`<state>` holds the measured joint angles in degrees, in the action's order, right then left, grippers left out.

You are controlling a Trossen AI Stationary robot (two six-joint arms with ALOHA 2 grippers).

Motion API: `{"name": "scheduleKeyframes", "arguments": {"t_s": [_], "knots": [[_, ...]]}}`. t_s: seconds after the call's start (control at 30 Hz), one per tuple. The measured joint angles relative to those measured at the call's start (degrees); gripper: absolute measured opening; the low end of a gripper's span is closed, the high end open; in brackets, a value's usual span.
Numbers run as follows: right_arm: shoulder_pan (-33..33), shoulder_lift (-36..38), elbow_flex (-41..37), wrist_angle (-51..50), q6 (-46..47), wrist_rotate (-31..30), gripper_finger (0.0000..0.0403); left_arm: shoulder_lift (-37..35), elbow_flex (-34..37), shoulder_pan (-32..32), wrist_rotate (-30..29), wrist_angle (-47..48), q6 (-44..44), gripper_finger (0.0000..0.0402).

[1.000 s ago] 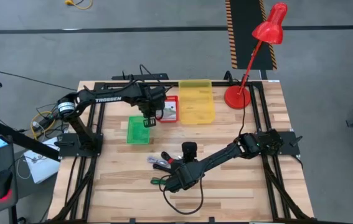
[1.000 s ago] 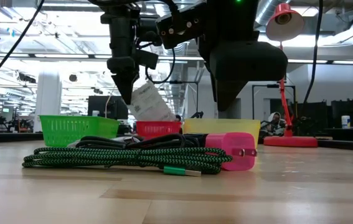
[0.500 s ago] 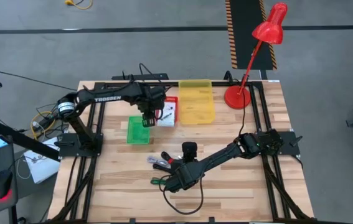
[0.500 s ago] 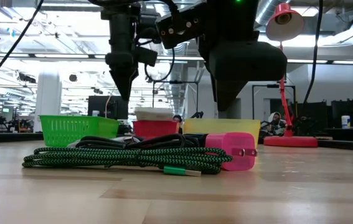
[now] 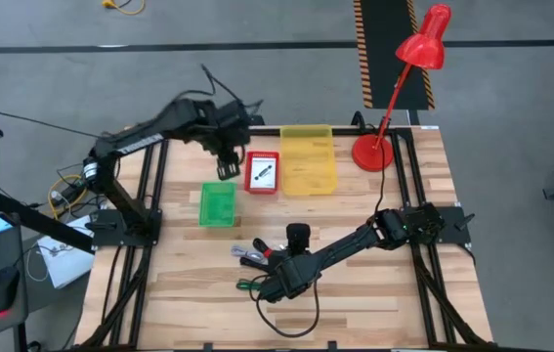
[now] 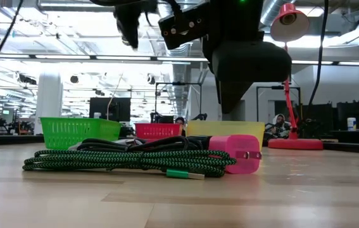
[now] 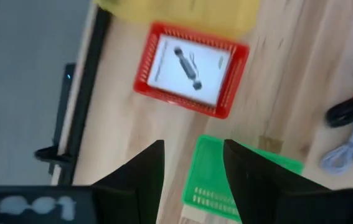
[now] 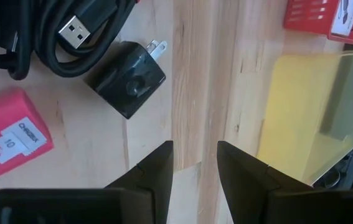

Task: Pick and place items into bin
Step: Put the pink charger adapter into the green bin

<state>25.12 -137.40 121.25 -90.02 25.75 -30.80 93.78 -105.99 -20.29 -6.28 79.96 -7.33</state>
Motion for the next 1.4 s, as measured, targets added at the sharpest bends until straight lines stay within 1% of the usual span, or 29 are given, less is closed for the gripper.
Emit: {"name": "scheduleKeyframes", "arguments": {"t_s": [0.13,0.23,0.33,0.43,0.6,0.7,0.83,0.97,1.07,1.17,1.27,1.4], "knots": [[0.02,0.00,0.00,0.01,0.88,0.72,0.0118,-4.49,-6.40,0.72,0.45,1.78,3.53,0.0154],[0.02,0.00,0.00,0.02,1.27,1.57,0.0118,-9.59,-8.57,1.34,0.46,0.60,7.55,0.0154],[0.00,0.00,0.00,0.00,1.35,3.80,0.0118,-15.42,-8.62,2.49,0.45,-1.21,11.29,0.0154],[0.00,0.00,0.00,0.00,1.90,6.82,0.0118,-20.24,-8.64,4.41,0.47,-1.24,12.98,0.0154],[0.00,0.00,0.00,0.00,4.36,15.47,0.0118,-26.69,-8.33,9.07,0.46,-1.39,15.69,0.0154],[0.00,0.00,0.00,0.00,7.71,20.32,0.0118,-30.36,-6.52,11.78,-0.58,-1.39,17.26,0.0154],[0.34,0.00,0.02,0.89,13.02,22.82,0.0118,-35.02,-2.55,14.11,-3.25,-1.34,18.19,0.0154],[1.68,0.10,0.02,2.26,17.56,22.97,0.0118,-39.36,2.04,14.81,-3.58,-1.42,18.37,0.0154],[2.97,0.56,0.08,3.93,21.66,20.90,0.0118,-42.32,5.63,14.81,-3.63,-1.57,18.36,0.0154],[4.24,0.57,1.47,3.23,27.20,17.75,0.0118,-45.01,9.11,14.81,-3.68,-3.52,18.33,0.0154],[5.09,0.66,2.86,4.52,34.04,15.29,0.0118,-47.01,11.98,14.81,-3.62,-5.33,18.30,0.0154],[5.08,0.63,4.29,7.41,40.22,15.32,0.0118,-47.87,13.55,14.81,-3.62,-5.33,16.39,0.0154]]}}
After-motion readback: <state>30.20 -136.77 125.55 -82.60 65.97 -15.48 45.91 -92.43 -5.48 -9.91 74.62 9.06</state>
